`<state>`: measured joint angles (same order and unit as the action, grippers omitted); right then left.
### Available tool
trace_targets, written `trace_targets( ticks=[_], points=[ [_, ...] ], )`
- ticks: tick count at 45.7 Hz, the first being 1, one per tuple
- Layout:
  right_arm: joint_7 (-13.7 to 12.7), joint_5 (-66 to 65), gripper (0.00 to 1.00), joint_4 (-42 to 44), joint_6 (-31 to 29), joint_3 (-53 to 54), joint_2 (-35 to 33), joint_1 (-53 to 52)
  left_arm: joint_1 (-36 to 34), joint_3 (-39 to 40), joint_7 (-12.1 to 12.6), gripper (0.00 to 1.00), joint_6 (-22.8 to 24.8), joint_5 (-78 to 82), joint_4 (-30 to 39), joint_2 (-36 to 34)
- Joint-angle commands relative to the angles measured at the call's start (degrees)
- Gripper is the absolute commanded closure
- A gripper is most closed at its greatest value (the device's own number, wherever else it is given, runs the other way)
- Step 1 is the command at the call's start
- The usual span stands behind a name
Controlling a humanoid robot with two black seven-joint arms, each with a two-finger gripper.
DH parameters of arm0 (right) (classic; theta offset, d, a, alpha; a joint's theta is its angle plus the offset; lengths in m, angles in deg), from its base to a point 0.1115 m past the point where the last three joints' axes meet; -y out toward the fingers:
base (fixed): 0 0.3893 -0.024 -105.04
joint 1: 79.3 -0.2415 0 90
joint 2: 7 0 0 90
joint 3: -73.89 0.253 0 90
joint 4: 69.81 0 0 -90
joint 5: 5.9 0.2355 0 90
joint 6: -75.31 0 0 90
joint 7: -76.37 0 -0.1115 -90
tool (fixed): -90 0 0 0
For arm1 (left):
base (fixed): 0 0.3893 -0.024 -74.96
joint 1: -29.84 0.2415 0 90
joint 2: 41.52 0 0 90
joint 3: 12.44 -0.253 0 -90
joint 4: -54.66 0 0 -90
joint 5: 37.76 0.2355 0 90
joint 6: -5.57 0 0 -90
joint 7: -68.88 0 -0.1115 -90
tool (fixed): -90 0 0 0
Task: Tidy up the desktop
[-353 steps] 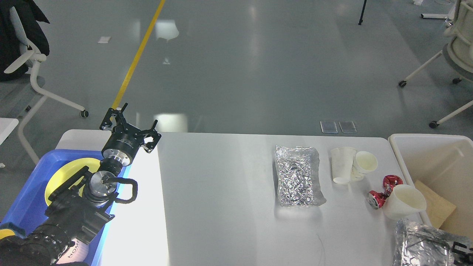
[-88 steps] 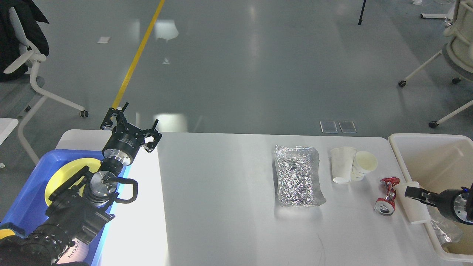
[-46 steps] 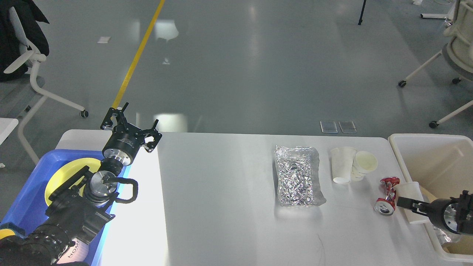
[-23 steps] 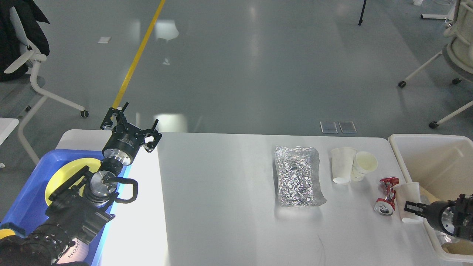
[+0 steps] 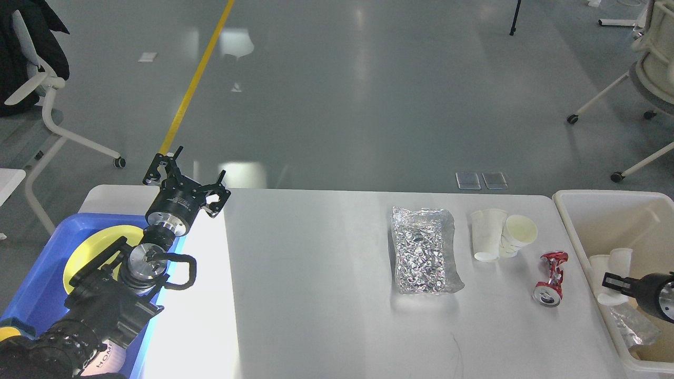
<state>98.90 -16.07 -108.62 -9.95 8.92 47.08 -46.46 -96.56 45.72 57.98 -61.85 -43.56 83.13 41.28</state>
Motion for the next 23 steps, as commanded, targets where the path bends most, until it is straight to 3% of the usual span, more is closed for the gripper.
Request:
trace_targets(
  ticks=[1,6,12,19,23],
  points=[
    [1.73,-0.20,1.00,-0.03,-5.17,-0.25,-3.19,-6.20,-0.07,0.02,0.00,0.02,0.00,0.00,0.00,0.00],
    [3.05,-0.29,1.00,-0.56,-14.92,-0.34,-5.56,-16.21,0.02,0.02,0.00,0.02,0.00,0.00,0.00,0.00],
    [2.96,-3.45,1.00,-0.65,-30.65,-0.51,-5.48,-30.18,0.02,-0.07,0.00,0.02,0.00,0.00,0.00,0.00],
    [0.50,-8.46,1.00,-7.93,-47.70,-0.51,-1.00,-47.06,0.02,-0.07,0.00,0.02,0.00,0.00,0.00,0.00],
    [-2.04,-8.38,1.00,-17.06,-55.01,-0.51,1.73,-56.47,0.02,-0.06,0.00,0.02,0.00,0.00,0.00,0.00]
  ],
)
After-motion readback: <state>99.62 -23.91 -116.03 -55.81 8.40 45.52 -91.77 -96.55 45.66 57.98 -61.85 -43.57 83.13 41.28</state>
